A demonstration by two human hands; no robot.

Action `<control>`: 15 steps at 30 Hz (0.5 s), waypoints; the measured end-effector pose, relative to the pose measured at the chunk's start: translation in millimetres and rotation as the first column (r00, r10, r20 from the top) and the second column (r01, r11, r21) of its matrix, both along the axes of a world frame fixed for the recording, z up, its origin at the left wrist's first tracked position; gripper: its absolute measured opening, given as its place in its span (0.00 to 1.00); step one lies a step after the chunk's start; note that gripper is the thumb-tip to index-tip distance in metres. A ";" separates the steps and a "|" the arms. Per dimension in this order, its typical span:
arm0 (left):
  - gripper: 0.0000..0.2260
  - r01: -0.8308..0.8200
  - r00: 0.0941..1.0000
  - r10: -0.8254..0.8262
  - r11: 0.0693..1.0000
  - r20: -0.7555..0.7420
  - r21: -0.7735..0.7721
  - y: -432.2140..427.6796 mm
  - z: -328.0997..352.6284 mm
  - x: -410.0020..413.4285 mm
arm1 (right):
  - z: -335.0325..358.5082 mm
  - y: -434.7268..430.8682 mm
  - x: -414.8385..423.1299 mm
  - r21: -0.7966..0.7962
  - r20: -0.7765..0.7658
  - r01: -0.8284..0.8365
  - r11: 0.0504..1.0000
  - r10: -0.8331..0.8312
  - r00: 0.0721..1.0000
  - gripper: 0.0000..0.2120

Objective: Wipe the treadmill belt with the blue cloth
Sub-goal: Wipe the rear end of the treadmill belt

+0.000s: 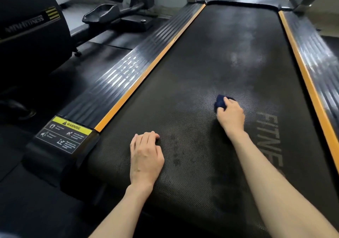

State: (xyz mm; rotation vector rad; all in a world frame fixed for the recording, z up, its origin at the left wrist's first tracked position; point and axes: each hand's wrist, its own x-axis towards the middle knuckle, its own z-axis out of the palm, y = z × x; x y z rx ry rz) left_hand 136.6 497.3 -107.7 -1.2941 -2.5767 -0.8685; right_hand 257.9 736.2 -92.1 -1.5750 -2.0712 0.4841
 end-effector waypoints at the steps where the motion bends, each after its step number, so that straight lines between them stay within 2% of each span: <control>1: 0.14 0.000 1.000 0.000 1.000 -0.002 -0.004 0.3 0.6 0.4 | 3.4 -9.6 -10.6 -0.017 -0.028 -0.015 1.000 0.015 1.000 0.18; 3: 0.15 -0.005 1.000 0.005 1.000 -0.005 -0.005 0.6 1.6 0.8 | 3.6 -48.3 -36.1 0.026 -0.124 -0.260 0.965 0.261 0.957 0.15; 4: 0.15 -0.012 1.000 0.012 1.000 -0.001 0.001 0.4 2.0 1.5 | 0.0 -72.0 -44.4 0.063 -0.121 -0.436 0.898 0.441 0.889 0.13; 5: 0.14 -0.016 1.000 0.016 1.000 0.001 0.011 0.2 2.5 1.6 | -4.3 -90.5 -47.2 0.083 -0.078 -0.587 0.805 0.592 0.802 0.13; 7: 0.11 -0.020 1.000 0.019 0.999 0.020 0.032 -0.6 2.8 1.2 | -6.1 -81.3 -43.4 0.106 0.045 -0.739 0.665 0.740 0.671 0.14; 8: 0.10 -0.015 0.999 0.014 0.999 0.030 0.044 -0.9 2.5 0.5 | -3.9 -60.6 -40.9 0.111 0.073 -0.720 0.685 0.717 0.694 0.14; 9: 0.09 -0.009 0.999 0.007 0.999 0.038 0.052 -1.3 1.9 0.6 | -1.9 -38.7 -37.3 0.104 0.096 -0.630 0.769 0.623 0.776 0.15; 11: 0.09 -0.008 1.000 0.007 0.999 0.026 0.052 -1.5 1.9 1.7 | -1.0 -2.0 -30.9 0.044 0.061 -0.291 0.956 0.289 0.956 0.16; 12: 0.09 -0.008 1.000 0.007 0.999 0.009 0.042 -0.9 2.1 1.3 | -0.2 3.1 -34.1 0.001 0.017 -0.130 0.992 0.130 0.991 0.16; 13: 0.08 -0.009 1.000 0.009 0.999 0.000 0.031 -1.2 1.8 0.6 | 0.9 -3.0 -44.1 -0.012 -0.012 -0.057 0.998 0.057 0.998 0.16; 15: 0.09 -0.010 1.000 0.010 1.000 -0.002 0.019 -2.4 1.8 0.2 | 1.8 -38.0 -64.4 0.003 -0.045 -0.167 0.986 0.167 0.985 0.17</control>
